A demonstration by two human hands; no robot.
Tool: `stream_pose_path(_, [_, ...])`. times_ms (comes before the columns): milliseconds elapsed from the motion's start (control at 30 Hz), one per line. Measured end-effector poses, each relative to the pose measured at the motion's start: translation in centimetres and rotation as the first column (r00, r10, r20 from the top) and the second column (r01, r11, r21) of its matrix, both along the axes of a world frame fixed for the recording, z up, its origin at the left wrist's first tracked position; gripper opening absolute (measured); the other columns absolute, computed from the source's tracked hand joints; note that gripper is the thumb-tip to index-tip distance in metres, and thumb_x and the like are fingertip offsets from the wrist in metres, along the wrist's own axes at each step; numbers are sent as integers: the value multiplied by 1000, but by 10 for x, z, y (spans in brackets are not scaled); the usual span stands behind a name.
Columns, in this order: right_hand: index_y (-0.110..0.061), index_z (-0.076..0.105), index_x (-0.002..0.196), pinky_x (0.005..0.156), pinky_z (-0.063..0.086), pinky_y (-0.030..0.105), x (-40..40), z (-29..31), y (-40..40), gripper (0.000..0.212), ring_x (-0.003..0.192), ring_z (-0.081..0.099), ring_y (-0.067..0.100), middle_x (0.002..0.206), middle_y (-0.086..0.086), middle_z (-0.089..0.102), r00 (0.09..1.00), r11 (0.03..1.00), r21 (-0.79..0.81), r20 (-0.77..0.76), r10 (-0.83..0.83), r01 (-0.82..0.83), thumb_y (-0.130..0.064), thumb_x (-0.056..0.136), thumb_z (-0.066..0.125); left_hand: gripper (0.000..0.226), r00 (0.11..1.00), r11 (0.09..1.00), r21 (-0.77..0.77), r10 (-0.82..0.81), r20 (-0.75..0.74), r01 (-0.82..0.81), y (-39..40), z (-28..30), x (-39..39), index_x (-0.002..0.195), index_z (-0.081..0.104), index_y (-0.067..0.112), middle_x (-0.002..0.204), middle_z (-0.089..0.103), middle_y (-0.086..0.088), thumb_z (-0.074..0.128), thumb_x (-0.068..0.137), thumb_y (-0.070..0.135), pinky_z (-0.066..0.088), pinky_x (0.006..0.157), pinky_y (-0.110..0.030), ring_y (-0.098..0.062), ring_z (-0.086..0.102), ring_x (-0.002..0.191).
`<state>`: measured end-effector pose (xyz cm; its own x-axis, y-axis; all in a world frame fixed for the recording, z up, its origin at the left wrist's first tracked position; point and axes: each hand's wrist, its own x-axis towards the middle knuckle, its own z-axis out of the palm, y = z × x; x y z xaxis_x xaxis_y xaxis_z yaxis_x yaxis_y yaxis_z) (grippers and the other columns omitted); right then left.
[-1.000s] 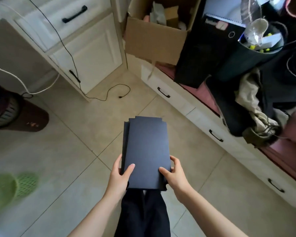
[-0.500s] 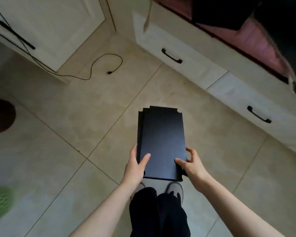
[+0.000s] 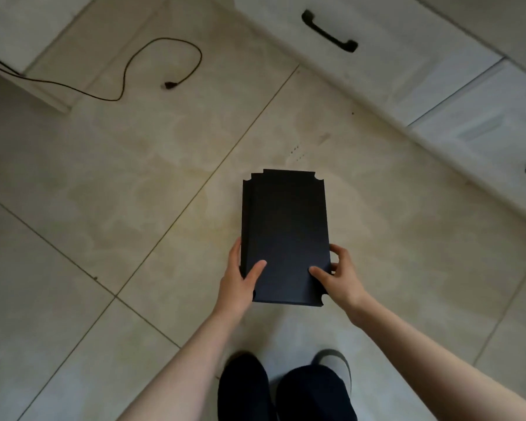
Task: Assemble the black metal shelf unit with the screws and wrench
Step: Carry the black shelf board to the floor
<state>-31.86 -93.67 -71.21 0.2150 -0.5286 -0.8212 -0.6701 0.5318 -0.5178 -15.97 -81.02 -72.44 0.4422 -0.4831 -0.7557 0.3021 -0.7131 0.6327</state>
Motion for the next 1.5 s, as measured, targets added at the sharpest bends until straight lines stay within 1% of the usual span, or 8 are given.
stream_pose_path(300, [-11,41,138,70,55,24,-3,-32,14,50,89,62,13,108,0,59,997,999,30,-71,17,-15,-9,94,63,76,985,984,43,-173,13,173,16,-29,4,157,16,40,145,41,12,62,97,34,48,107,-38,-13,45,133])
stream_pose_path(433, [-14,41,134,65,55,25,-5,-45,16,48,92,61,13,112,1,56,995,998,54,-91,40,-36,-9,93,64,77,965,962,100,-260,40,255,16,-42,9,159,17,32,148,44,-3,64,97,29,46,109,-47,-22,47,134])
stream_pose_path(600, [-15,40,132,68,58,28,-1,-68,19,48,100,61,22,120,6,55,992,996,64,-112,66,-59,-6,92,65,76,946,943,165,-308,99,290,16,-60,12,158,17,31,150,34,-7,63,98,24,38,107,-29,-23,44,135])
stream_pose_path(733, [-17,42,125,66,56,27,-1,-80,19,42,104,60,25,126,11,57,986,995,73,-146,76,-66,-4,92,64,76,903,891,251,-416,111,379,15,-68,13,159,13,30,151,36,-10,59,100,16,43,105,-33,-27,47,133])
stream_pose_path(900, [-11,35,145,88,52,36,-1,-76,15,58,121,56,30,139,14,52,966,986,125,-221,138,-112,-4,93,62,78,845,819,319,-527,90,477,15,-58,20,159,13,28,146,43,-12,53,98,4,44,108,-37,-27,51,126])
stream_pose_path(1100, [-8,44,140,94,48,33,3,-18,10,46,122,55,28,138,12,54,921,965,90,-290,261,-245,-14,97,59,61,830,787,337,-557,28,517,22,0,31,156,25,20,148,44,-11,51,102,16,34,95,-23,-26,48,130])
stream_pose_path(1233, [-7,48,136,82,45,28,14,51,6,37,113,56,25,131,12,57,908,947,56,-272,319,-316,-15,100,51,54,851,809,339,-523,39,481,27,68,40,154,32,16,148,47,-10,51,103,20,37,103,-26,-24,49,131])
stream_pose_path(1500, [-13,53,135,79,45,24,70,215,15,35,98,59,20,128,9,61,834,831,-113,-179,522,-545,-16,101,44,32,925,934,284,-290,245,217,52,230,54,132,57,17,111,66,-1,50,100,15,52,87,-30,-16,62,98])
